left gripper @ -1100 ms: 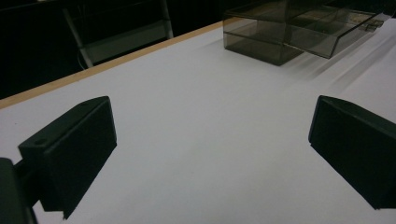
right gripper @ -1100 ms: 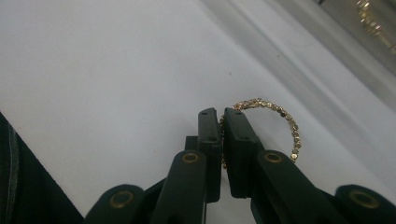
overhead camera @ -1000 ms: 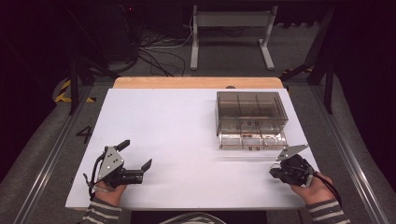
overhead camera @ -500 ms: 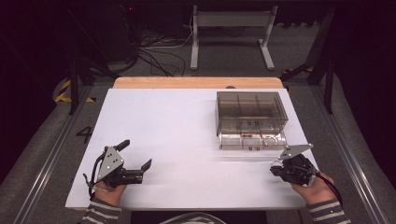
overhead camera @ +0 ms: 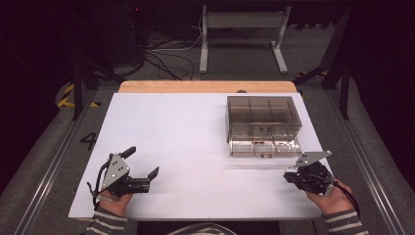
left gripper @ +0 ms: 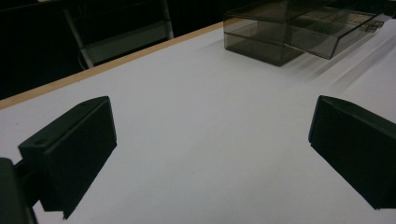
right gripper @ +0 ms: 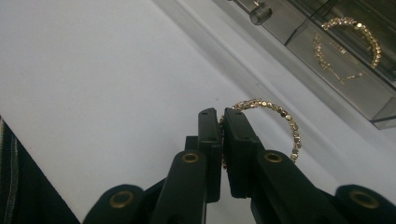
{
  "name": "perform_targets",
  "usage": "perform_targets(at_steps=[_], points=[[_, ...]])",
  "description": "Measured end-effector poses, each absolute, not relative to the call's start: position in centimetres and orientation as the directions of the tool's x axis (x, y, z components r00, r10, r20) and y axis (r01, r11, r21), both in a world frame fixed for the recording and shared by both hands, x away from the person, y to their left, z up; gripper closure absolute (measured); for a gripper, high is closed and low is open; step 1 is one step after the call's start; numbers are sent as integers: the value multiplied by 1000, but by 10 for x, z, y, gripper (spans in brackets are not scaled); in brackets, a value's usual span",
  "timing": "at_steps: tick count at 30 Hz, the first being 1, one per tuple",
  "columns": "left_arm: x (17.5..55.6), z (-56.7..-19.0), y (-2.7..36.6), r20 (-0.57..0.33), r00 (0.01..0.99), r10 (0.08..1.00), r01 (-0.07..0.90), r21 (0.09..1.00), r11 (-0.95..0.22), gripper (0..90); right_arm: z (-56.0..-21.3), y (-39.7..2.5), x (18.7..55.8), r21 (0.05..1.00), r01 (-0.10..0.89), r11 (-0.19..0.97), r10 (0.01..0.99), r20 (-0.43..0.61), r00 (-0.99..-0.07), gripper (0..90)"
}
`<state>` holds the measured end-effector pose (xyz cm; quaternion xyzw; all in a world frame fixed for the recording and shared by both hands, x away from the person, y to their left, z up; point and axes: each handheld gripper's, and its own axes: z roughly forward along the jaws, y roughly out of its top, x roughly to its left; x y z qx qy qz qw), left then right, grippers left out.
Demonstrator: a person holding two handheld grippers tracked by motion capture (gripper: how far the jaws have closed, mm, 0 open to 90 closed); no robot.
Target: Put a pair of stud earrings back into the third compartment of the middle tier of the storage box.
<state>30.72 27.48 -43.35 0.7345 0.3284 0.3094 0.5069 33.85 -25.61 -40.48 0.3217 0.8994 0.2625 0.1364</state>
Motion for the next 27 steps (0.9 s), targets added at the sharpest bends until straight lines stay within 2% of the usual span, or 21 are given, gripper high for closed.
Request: perform_targets(at_steps=[16, 27], points=[[307, -433, 275, 119, 593, 797, 170, 948, -268, 17, -401, -256, 337, 577, 497, 648, 653, -85, -753, 859], [307, -434, 275, 124, 591, 797, 168, 947, -272, 17, -385, -254, 342, 589, 478, 652, 655, -120, -746, 859]])
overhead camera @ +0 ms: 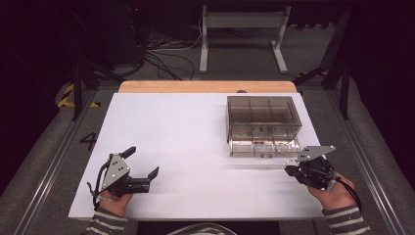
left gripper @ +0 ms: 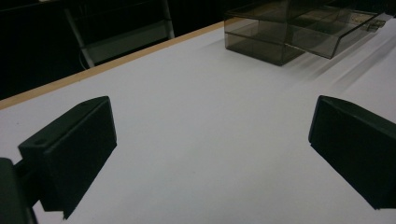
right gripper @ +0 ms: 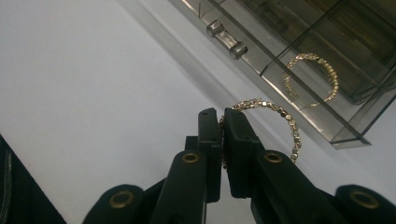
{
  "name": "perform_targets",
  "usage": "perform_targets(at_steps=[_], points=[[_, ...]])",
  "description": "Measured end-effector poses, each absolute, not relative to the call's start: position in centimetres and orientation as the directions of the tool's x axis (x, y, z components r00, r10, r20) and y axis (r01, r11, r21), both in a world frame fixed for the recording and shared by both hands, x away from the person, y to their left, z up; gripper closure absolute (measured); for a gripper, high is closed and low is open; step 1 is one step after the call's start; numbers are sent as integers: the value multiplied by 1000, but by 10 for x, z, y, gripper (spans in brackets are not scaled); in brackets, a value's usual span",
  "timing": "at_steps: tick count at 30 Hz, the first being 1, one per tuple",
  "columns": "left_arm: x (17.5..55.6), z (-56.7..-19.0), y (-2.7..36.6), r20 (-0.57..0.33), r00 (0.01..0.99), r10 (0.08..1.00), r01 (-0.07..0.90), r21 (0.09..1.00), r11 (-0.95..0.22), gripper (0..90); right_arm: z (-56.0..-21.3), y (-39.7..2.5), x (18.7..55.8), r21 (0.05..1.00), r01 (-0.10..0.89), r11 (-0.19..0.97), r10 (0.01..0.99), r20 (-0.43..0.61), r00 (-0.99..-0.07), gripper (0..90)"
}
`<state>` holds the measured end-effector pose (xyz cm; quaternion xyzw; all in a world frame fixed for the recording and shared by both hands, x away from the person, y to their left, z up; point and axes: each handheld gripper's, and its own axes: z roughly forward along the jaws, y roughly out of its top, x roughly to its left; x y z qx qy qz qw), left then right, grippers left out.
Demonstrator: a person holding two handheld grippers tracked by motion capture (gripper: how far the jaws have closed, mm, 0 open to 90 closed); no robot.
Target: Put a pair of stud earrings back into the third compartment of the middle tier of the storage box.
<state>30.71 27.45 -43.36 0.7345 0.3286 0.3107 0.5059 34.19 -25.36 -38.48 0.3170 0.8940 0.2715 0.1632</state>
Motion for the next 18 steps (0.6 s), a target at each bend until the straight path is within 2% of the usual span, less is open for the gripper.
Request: perform_targets(at_steps=[18], points=[[308, -434, 274, 118, 591, 798, 173, 947, -269, 17, -367, -250, 362, 595, 469, 653, 655, -131, -745, 859]])
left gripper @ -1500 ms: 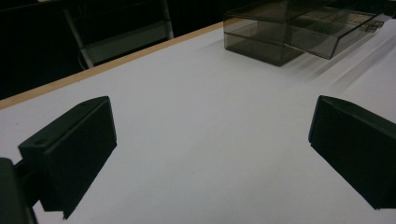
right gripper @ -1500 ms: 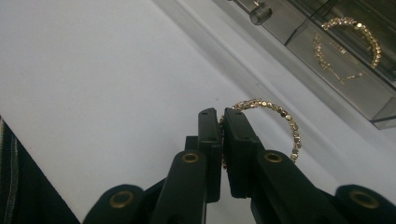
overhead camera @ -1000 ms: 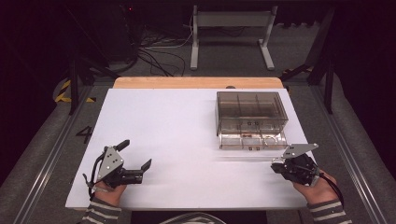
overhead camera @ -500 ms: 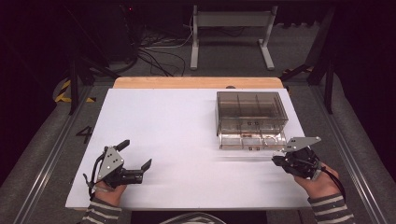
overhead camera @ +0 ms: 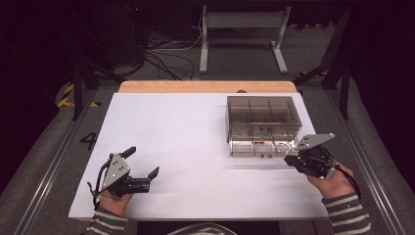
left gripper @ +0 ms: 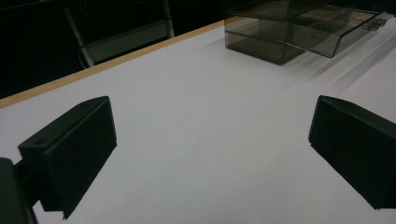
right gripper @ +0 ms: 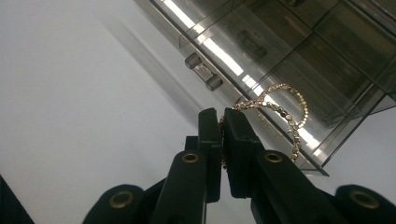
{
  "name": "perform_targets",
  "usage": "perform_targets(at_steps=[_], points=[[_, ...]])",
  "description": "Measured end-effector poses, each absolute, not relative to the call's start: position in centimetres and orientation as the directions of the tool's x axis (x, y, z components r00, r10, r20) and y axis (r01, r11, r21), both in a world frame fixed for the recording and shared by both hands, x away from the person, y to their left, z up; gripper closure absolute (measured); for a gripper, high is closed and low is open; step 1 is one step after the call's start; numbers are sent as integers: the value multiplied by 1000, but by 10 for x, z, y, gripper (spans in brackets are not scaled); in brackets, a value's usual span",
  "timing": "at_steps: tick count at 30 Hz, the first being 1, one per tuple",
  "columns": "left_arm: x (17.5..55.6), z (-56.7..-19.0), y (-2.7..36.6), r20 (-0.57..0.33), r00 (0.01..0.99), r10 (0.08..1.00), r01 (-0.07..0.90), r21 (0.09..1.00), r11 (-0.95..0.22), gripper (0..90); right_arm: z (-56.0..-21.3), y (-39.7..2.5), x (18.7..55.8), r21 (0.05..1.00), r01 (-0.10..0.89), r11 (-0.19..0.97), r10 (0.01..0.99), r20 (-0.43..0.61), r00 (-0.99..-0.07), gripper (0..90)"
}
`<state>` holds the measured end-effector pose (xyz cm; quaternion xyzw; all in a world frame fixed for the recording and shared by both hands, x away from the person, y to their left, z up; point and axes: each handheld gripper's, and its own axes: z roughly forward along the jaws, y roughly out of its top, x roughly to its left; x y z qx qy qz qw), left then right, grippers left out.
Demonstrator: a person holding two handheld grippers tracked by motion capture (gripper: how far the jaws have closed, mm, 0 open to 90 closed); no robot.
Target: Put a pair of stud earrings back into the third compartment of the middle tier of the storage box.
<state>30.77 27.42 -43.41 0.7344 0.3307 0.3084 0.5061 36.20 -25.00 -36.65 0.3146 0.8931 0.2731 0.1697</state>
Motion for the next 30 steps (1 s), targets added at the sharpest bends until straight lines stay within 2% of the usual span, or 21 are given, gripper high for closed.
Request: perform_targets(at_steps=[15, 30], points=[[308, -434, 274, 118, 591, 798, 175, 947, -270, 16, -358, -248, 381, 582, 471, 663, 656, -147, -740, 859], [308, -434, 275, 118, 591, 798, 175, 947, -270, 16, -360, -245, 408, 546, 524, 653, 684, -130, -717, 859]])
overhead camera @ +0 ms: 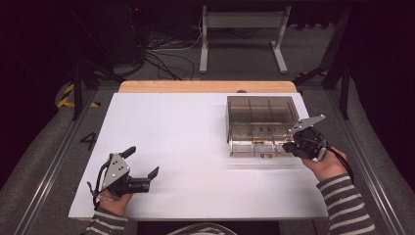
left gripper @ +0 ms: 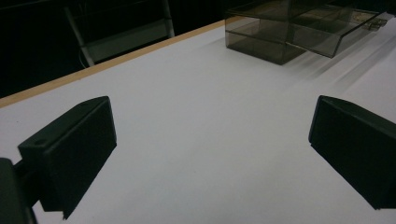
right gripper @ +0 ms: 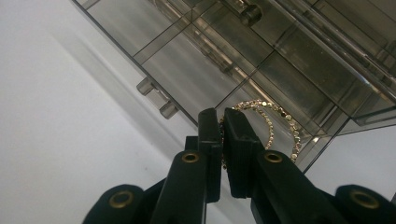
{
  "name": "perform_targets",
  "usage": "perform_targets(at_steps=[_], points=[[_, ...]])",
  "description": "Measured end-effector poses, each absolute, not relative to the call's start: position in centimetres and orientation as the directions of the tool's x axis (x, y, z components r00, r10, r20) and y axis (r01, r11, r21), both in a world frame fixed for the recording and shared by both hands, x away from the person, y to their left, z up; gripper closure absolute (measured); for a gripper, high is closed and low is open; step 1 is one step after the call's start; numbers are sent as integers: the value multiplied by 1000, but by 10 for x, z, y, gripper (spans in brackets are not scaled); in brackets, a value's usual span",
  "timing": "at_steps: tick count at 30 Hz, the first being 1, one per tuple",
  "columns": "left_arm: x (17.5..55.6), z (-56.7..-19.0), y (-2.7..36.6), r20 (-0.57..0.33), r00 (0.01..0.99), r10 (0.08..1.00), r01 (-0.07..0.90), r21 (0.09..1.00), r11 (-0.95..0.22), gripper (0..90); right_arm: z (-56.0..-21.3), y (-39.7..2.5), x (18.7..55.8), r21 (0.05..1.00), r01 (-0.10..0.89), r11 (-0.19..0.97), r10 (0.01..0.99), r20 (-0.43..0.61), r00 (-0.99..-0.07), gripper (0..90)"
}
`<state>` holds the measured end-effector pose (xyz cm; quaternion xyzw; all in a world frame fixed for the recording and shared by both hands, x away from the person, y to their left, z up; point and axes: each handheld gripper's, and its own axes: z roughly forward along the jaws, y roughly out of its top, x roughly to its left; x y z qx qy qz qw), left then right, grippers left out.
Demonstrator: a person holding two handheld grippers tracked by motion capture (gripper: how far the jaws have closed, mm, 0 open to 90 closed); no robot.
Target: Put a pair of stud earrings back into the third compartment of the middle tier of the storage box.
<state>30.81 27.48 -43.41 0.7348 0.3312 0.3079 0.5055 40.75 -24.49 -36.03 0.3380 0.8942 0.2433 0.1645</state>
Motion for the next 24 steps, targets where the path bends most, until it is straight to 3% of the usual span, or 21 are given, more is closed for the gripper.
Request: perform_targets(at_steps=[24], points=[[308, -434, 275, 121, 593, 796, 175, 946, -274, 16, -367, -245, 432, 496, 570, 655, 702, -121, -702, 859]])
